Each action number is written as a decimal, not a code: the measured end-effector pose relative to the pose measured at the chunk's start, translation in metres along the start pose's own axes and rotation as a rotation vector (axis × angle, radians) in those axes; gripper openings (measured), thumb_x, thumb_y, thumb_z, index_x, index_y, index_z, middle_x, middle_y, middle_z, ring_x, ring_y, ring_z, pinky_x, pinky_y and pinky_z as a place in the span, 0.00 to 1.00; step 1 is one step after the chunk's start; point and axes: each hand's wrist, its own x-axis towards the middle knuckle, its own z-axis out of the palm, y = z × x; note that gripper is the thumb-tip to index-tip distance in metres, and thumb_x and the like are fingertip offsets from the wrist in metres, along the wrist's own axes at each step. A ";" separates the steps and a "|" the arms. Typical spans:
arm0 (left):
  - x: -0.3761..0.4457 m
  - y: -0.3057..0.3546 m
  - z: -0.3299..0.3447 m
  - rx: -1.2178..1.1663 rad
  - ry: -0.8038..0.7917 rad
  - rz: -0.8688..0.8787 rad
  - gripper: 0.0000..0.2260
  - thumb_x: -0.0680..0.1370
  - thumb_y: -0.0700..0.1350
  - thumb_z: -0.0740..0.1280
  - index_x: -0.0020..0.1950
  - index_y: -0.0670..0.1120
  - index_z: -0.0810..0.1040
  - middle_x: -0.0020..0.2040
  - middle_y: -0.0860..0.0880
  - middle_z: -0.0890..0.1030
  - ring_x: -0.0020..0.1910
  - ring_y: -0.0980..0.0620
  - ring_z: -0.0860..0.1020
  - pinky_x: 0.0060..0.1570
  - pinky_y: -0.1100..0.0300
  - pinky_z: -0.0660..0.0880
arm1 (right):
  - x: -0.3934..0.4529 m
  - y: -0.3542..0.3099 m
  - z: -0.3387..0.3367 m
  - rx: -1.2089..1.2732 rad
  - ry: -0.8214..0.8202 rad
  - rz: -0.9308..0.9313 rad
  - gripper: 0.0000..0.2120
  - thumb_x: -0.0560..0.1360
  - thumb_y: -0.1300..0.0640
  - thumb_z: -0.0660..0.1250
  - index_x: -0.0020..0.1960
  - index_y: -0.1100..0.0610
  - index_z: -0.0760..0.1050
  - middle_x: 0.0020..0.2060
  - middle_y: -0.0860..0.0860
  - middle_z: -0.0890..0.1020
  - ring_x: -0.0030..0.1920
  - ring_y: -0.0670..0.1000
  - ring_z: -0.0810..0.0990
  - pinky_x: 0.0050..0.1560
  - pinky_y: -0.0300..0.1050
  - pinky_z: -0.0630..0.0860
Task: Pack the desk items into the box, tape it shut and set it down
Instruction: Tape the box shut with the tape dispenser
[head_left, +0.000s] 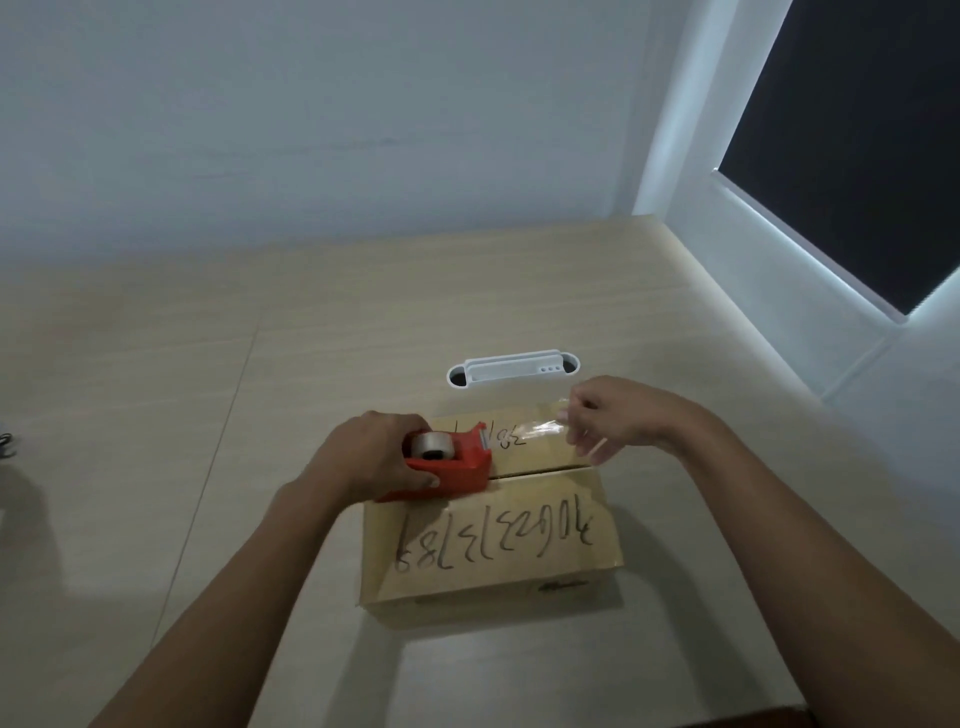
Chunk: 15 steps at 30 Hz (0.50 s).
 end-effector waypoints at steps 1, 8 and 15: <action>-0.002 -0.005 -0.010 0.064 -0.017 -0.009 0.23 0.66 0.66 0.72 0.56 0.59 0.75 0.48 0.57 0.82 0.47 0.53 0.79 0.48 0.53 0.80 | -0.001 0.008 -0.001 0.011 -0.005 0.031 0.13 0.82 0.53 0.62 0.46 0.62 0.73 0.49 0.61 0.83 0.46 0.58 0.85 0.42 0.49 0.84; -0.025 -0.037 -0.047 0.318 -0.113 -0.055 0.20 0.64 0.67 0.68 0.51 0.59 0.77 0.41 0.58 0.80 0.41 0.56 0.78 0.43 0.55 0.80 | 0.016 0.048 0.015 0.047 -0.065 0.155 0.12 0.82 0.54 0.63 0.44 0.61 0.71 0.42 0.59 0.83 0.40 0.56 0.82 0.41 0.50 0.83; -0.039 -0.050 -0.049 0.392 -0.170 -0.077 0.19 0.65 0.65 0.69 0.53 0.59 0.77 0.42 0.58 0.80 0.41 0.55 0.78 0.44 0.55 0.79 | 0.040 0.058 0.044 -0.093 -0.030 0.169 0.14 0.82 0.54 0.62 0.42 0.60 0.73 0.39 0.56 0.83 0.35 0.52 0.82 0.34 0.43 0.79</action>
